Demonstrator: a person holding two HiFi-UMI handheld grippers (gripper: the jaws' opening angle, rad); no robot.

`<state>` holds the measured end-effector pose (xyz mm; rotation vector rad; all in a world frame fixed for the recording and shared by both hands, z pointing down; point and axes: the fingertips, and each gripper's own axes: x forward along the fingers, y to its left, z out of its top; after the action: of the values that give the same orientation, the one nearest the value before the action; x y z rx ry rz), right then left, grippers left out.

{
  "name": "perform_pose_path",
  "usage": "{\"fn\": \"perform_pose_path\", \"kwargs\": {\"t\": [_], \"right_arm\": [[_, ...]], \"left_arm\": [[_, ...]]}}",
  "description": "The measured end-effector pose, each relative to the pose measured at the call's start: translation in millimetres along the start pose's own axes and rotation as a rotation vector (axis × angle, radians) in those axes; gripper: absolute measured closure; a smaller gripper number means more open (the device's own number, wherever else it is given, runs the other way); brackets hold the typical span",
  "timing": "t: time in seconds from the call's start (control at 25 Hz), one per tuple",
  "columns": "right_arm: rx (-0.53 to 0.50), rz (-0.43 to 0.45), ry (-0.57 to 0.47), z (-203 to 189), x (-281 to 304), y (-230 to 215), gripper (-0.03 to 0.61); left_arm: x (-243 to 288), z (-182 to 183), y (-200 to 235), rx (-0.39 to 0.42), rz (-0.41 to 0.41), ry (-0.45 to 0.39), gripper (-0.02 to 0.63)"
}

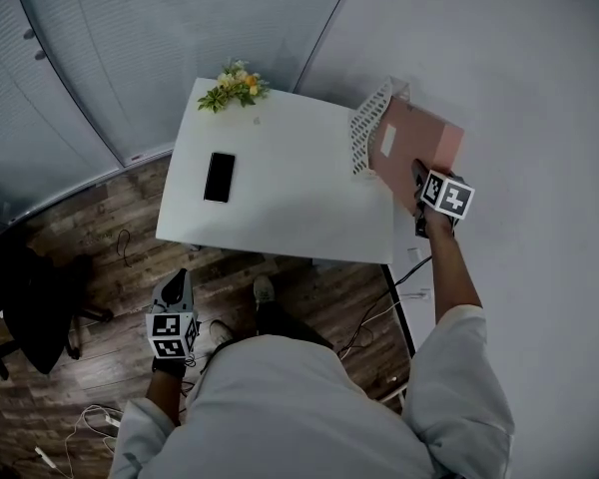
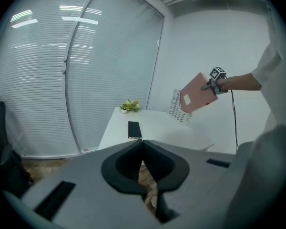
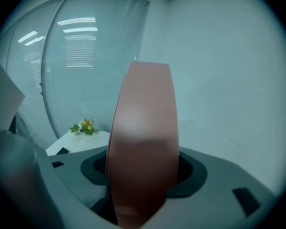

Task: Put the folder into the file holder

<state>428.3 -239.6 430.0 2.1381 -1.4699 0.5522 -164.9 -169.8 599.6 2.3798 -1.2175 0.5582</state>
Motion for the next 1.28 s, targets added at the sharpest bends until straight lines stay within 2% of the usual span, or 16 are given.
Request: {"fn": "perform_pose_path", "kwargs": {"t": [0.36,0.56,0.96,1.28], "right_arm": [[0.052,0.054,0.261,49,51,-3,0.279],[0.039,0.084,0.385,69,70,-4,0.279],[-0.017,0.105,0.543,85,111,-4,0.279],[-0.026,0.130,0.618,68,149,-3,0.279]], "left_arm": [[11,-5,12,-0.053,0.023,0.013,0.604],[17,-12,17,-0.081,0.028,0.028,0.604],[29,-18,21,-0.116,0.059,0.044,0.604],[38,-30,14,-0.150,0.092,0.067,0.604]]}}
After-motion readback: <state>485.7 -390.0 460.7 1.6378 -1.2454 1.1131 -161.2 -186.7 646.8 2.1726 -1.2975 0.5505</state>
